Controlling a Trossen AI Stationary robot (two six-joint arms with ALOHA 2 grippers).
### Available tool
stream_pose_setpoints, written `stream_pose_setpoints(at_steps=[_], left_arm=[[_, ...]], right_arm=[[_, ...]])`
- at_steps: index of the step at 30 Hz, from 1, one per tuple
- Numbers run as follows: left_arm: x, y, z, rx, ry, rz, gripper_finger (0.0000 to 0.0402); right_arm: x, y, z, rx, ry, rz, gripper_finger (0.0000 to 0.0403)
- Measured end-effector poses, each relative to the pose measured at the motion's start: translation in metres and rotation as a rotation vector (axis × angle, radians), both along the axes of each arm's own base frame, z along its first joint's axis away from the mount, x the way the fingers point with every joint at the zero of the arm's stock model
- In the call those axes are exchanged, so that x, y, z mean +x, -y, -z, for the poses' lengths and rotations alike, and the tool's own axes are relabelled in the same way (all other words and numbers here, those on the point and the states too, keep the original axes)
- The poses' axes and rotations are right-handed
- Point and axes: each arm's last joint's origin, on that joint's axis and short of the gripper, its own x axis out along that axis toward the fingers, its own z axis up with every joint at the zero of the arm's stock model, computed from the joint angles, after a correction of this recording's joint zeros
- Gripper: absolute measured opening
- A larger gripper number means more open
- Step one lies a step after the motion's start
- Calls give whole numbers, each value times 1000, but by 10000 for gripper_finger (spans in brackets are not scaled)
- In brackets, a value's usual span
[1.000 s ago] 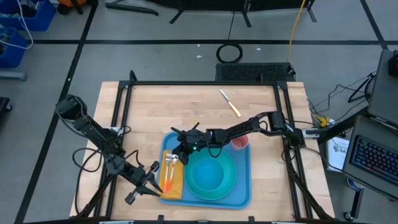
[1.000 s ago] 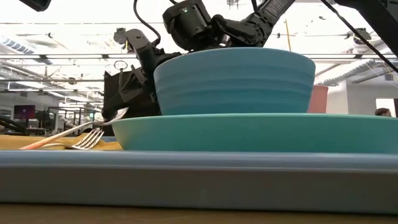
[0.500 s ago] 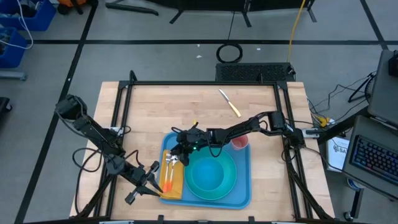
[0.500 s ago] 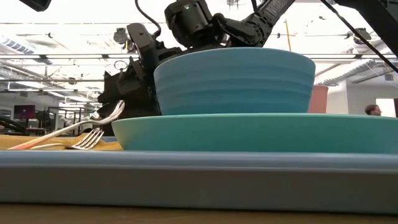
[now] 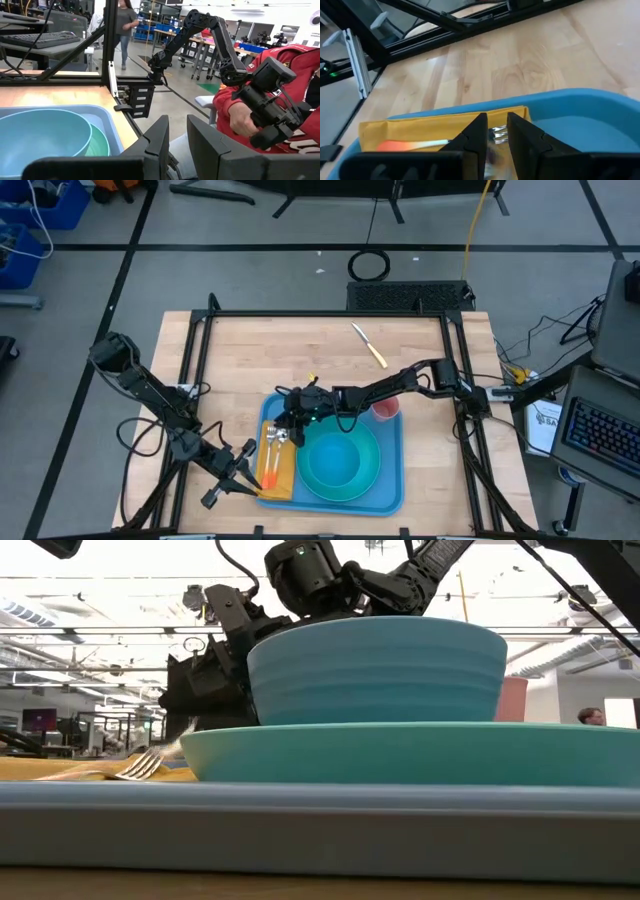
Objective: Set up tray
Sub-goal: Put the orange spoon on the blue tray to the right of the orange fork, then put the yellow table knife on top of the yellow table napkin to the right of the orange spoon
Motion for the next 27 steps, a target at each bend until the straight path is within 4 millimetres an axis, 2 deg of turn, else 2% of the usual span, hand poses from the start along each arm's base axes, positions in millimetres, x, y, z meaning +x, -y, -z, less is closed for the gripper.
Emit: stream_pose_setpoints(at_steps=[17, 20, 23, 27], left_arm=[[0, 0, 1, 5, -4, 0, 72], [0, 0, 1, 5, -4, 0, 72], [0, 0, 1, 6, -5, 0, 72], [0, 0, 2, 15, -19, 0, 72]], right_arm=[[2, 0, -7, -43, 71, -22, 66], [0, -3, -24, -38, 107, -34, 66], [-7, -6, -58, -42, 171, -67, 65], [-25, -6, -102, -90, 167, -78, 58]])
